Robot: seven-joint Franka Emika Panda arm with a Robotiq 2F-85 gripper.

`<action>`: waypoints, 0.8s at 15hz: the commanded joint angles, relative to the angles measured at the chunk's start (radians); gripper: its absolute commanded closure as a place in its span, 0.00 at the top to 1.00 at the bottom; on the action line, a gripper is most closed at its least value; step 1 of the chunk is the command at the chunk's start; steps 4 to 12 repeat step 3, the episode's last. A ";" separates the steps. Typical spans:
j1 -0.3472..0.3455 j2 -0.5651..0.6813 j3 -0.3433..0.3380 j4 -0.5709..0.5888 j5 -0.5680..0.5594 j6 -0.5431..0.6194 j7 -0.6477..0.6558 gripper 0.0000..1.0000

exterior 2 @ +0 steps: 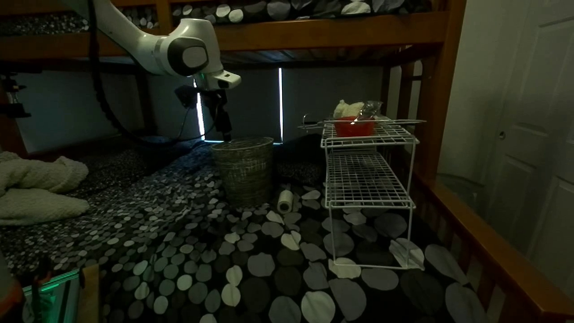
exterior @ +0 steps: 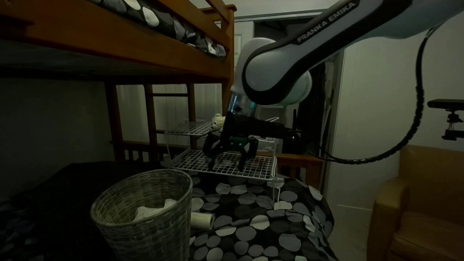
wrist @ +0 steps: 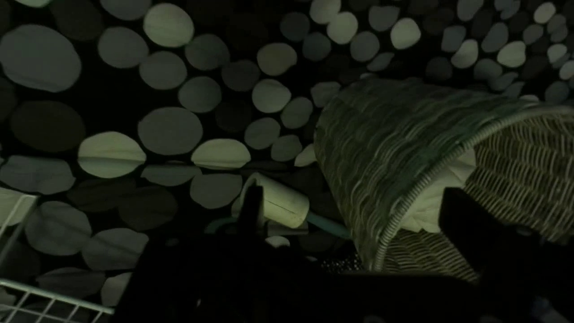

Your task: Pick up the basket and move it forward on the table

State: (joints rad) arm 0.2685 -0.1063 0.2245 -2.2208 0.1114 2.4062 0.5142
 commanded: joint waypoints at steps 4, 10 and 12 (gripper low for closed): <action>-0.040 -0.142 0.012 -0.119 0.038 -0.023 -0.052 1.00; -0.040 -0.142 0.012 -0.119 0.038 -0.023 -0.052 1.00; -0.040 -0.142 0.012 -0.119 0.038 -0.023 -0.052 1.00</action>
